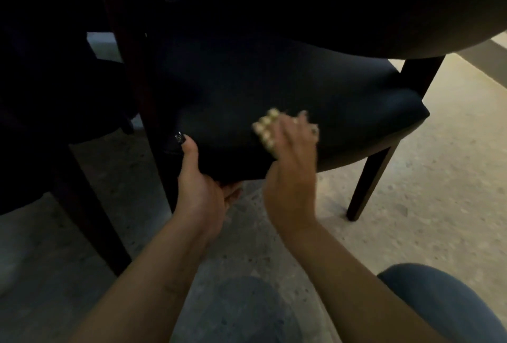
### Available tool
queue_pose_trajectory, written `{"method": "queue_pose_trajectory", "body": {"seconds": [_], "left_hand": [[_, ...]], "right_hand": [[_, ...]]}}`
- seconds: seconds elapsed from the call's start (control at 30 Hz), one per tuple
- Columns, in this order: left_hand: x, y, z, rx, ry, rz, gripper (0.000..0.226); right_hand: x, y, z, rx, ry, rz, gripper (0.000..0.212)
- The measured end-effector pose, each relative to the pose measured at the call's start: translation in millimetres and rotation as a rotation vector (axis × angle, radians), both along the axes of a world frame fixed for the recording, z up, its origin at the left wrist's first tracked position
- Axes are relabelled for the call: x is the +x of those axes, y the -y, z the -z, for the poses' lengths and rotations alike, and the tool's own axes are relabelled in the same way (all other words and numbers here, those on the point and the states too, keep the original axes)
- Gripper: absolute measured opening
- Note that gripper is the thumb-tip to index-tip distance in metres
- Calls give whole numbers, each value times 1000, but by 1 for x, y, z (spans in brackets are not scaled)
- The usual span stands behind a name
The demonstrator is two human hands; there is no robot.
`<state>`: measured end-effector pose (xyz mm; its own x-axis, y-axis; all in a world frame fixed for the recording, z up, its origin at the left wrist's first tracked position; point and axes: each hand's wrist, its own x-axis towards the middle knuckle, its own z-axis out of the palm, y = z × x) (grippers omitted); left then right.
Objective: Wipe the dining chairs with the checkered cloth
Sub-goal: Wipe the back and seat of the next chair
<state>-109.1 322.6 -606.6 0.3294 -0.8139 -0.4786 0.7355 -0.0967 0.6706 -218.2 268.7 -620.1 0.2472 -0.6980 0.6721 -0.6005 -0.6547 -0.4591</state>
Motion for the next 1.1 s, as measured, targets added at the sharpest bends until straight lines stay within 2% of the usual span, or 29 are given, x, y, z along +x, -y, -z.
{"method": "queue_pose_trajectory", "body": {"seconds": [0.1, 0.2, 0.27, 0.37, 0.47, 0.53, 0.67, 0.73, 0.87, 0.93, 1.0, 1.1], "left_hand": [[-1, 0, 2, -51, 4, 8, 71], [1, 0, 2, 21, -4, 15, 78], [0, 1, 1, 70, -22, 16, 84], [-5, 4, -2, 94, -35, -31, 85], [-10, 7, -6, 114, -26, -123, 79], [-14, 9, -7, 122, -8, -154, 72], [-19, 13, -6, 115, 50, -226, 63], [-21, 13, -5, 89, 82, -242, 60], [-19, 13, -5, 109, 64, -190, 59], [-15, 12, -5, 123, 51, -146, 62], [-13, 9, -6, 123, 60, -109, 67], [-12, 6, -5, 120, 90, -96, 66]], "right_hand": [[21, -12, -5, -60, -103, -212, 35], [-6, 10, -18, -70, -288, -286, 35], [-49, 38, -26, 10, -321, -129, 38], [-101, 72, -41, 174, -250, 251, 44], [-78, 78, -47, 242, -165, 338, 43], [-42, 68, -51, 208, -229, 239, 46], [41, 40, -63, 106, -457, -220, 38], [70, 28, -66, 44, -545, -387, 40], [57, 41, -64, 34, -630, -457, 49], [16, 65, -67, 97, -613, -393, 55], [-39, 100, -69, 188, -577, -201, 59], [-99, 136, -81, 380, -510, 82, 51]]}}
